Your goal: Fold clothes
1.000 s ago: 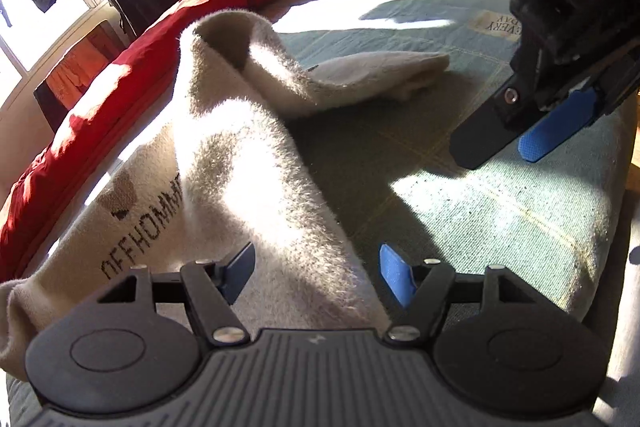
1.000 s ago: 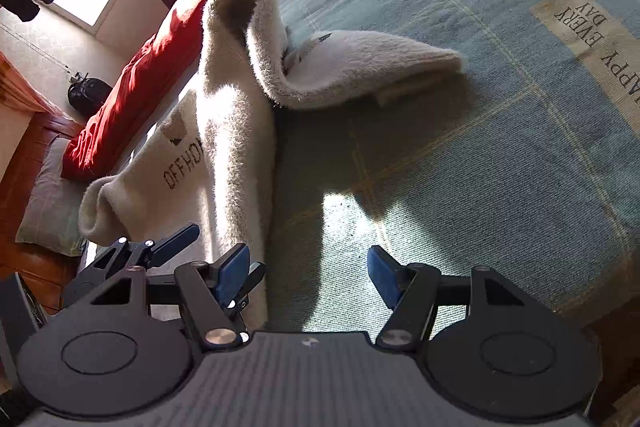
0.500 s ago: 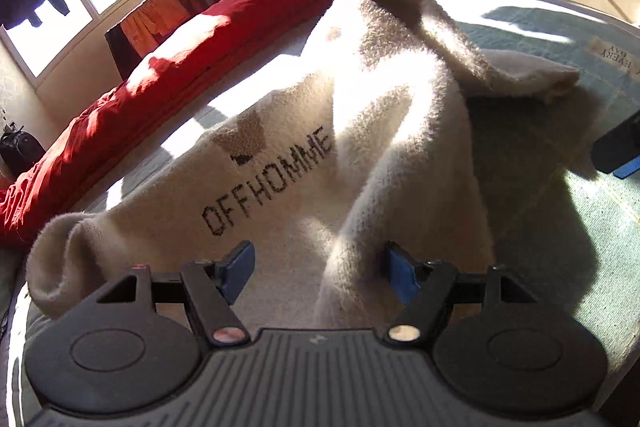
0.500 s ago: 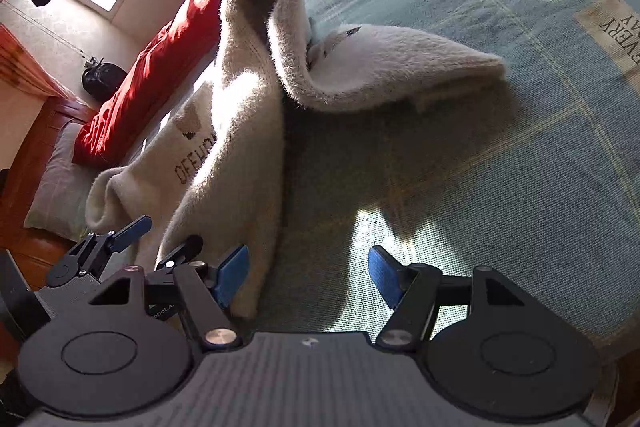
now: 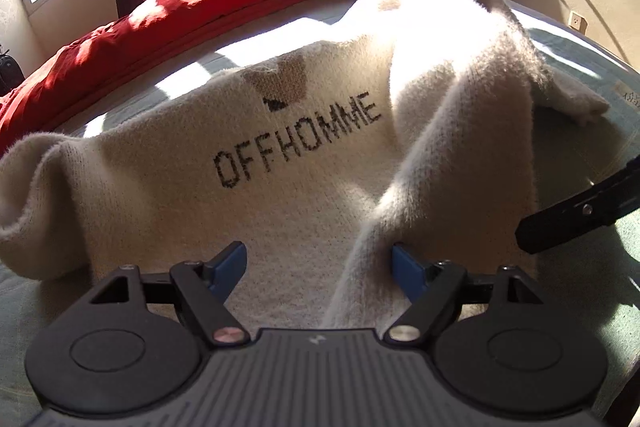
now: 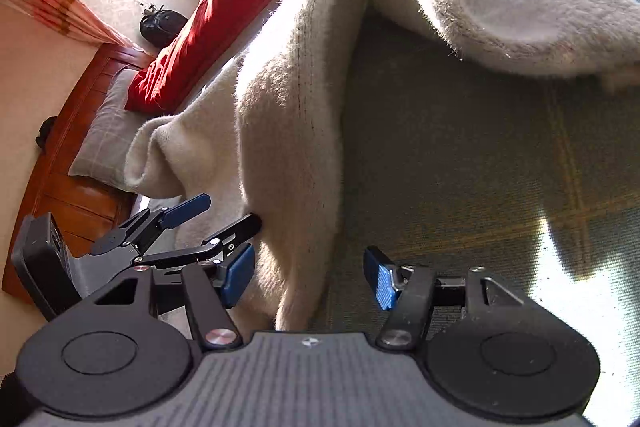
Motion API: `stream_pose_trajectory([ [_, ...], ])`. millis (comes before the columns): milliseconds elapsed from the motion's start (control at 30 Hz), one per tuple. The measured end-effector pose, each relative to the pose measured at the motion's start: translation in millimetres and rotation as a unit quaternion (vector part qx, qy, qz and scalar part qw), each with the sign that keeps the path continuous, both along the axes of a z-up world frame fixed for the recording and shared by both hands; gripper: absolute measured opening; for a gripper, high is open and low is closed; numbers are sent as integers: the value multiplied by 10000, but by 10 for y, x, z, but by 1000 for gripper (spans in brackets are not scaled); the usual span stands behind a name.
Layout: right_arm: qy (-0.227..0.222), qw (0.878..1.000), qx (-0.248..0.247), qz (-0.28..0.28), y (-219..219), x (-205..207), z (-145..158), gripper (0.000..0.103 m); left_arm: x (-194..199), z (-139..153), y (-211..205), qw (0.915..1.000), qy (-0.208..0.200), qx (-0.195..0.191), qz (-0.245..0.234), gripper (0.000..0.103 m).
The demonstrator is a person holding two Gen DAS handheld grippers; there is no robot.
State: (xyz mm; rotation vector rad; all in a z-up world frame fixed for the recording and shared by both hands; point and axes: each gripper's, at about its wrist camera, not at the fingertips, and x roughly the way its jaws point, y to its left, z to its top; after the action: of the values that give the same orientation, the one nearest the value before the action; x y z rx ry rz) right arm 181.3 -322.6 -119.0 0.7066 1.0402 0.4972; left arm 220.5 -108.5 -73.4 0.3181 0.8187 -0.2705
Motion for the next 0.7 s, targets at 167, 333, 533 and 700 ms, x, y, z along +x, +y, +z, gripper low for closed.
stream_pose_trajectory([
  [167,67,9997,174,152,183,178,-178,21,-76,99,145,9998,6,-130,-150,79],
  [333,-138,9989,154,419,114,47,101,14,-290,288,337,9986,-106,-99,-499,78],
  [533,-222,9985,-99,489,-338,-312,658,13,-591,404,488,9977,-181,181,-630,79],
  [700,-27,9984,-526,182,-766,-553,943,12,-804,455,565,9962,-252,313,-776,79],
])
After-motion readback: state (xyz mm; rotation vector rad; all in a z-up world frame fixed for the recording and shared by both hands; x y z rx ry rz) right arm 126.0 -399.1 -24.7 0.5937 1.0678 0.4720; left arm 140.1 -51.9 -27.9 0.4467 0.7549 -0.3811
